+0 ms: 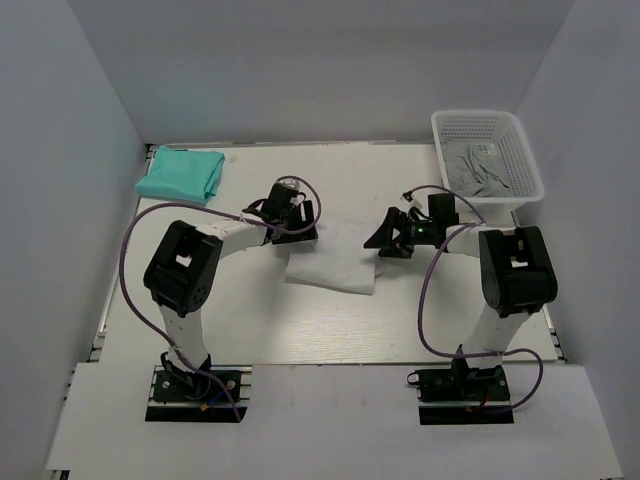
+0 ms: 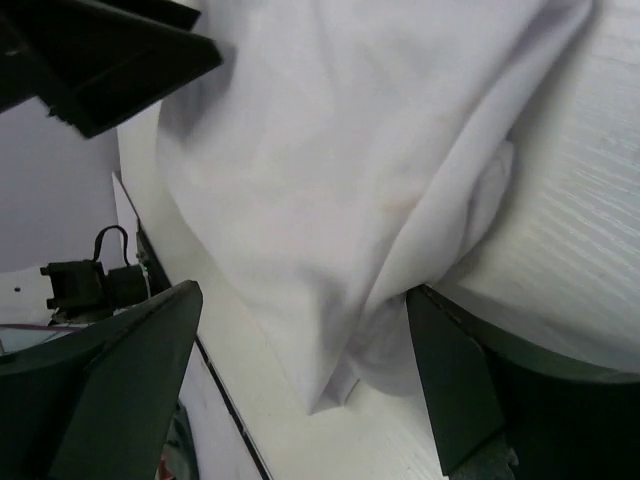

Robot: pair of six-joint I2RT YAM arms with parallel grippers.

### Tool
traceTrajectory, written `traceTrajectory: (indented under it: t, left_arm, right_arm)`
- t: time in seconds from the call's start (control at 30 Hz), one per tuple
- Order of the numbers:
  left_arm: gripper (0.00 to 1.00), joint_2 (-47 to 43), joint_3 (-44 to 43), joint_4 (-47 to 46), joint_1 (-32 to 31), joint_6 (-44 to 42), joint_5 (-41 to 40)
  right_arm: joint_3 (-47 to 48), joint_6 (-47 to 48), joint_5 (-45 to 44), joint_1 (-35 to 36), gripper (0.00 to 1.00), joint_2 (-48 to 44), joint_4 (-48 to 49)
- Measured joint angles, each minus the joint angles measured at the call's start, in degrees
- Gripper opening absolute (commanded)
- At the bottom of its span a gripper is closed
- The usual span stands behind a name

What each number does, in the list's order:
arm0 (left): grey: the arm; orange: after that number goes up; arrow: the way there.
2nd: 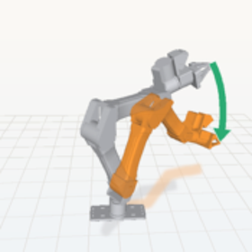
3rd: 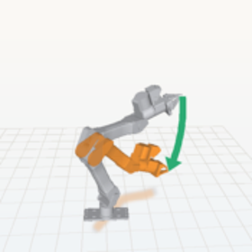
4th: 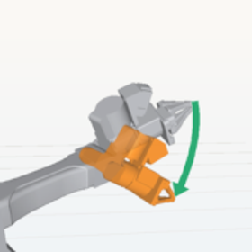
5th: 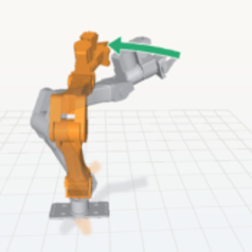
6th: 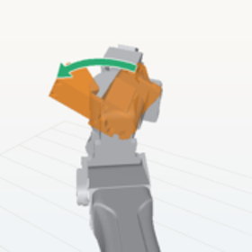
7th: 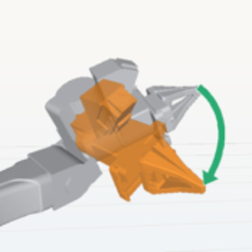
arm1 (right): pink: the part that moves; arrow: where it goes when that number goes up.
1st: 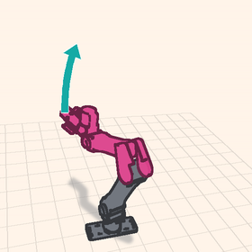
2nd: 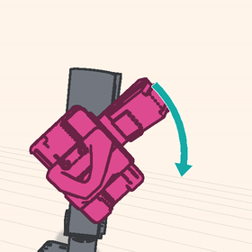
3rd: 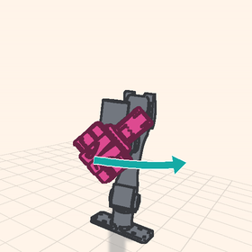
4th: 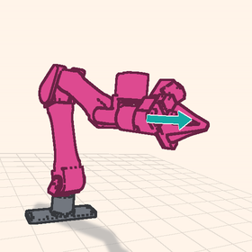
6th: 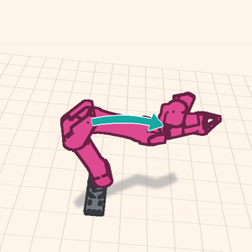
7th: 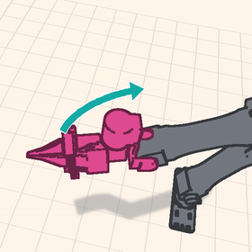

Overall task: Fold and stack the t-shirts
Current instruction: Fold the long partially folded tshirt into a neat square, then put the neatly folded tshirt into the corner of the board with the left arm

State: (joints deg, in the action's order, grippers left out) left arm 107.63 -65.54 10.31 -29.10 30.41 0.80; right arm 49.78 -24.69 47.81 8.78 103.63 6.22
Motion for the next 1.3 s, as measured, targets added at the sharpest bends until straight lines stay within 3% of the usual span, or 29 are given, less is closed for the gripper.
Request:
traceTrajectory:
  t: [0.07,0.1,0.27,0.4,0.6,0.8,1.1,1.3]
  left_arm:
    - [0.75,1.4,-1.18,-0.72,0.0,-0.44,0.04]
    - [0.63,1.84,-1.64,-1.11,0.0,-0.66,0.17]
    - [0.38,3.52,-1.92,-3.17,0.09,-1.86,0.92]
    - [0.01,4.39,-1.92,-4.37,0.15,-2.51,1.86]
    - [0.0,4.33,-2.05,-4.33,0.09,-2.99,1.75]
    - [0.0,2.12,-2.25,-0.92,-0.35,-8.44,-4.42]
    - [0.0,-6.27,-3.98,1.64,1.92,-25.53,-21.18]
    - [0.0,-6.47,-4.35,-3.52,4.44,-38.73,-30.73]
  right_arm:
    - [0.02,0.5,0.35,0.02,0.89,-2.16,-0.2]
    - [0.02,0.57,0.39,0.02,0.89,-3.15,-0.35]
    - [0.02,0.68,-1.14,-0.02,0.89,-8.96,-2.69]
    - [0.02,0.63,-4.37,-0.15,0.89,-13.73,-4.57]
    - [0.0,0.74,-9.16,-0.46,0.89,-19.87,-8.5]
    - [-1.07,1.27,-15.69,-0.52,0.89,-25.33,-11.85]
    - [-3.89,1.53,-25.38,-0.52,0.91,-31.34,-14.64]
    - [-4.35,1.62,-29.7,-0.52,0.91,-33.05,-15.47]
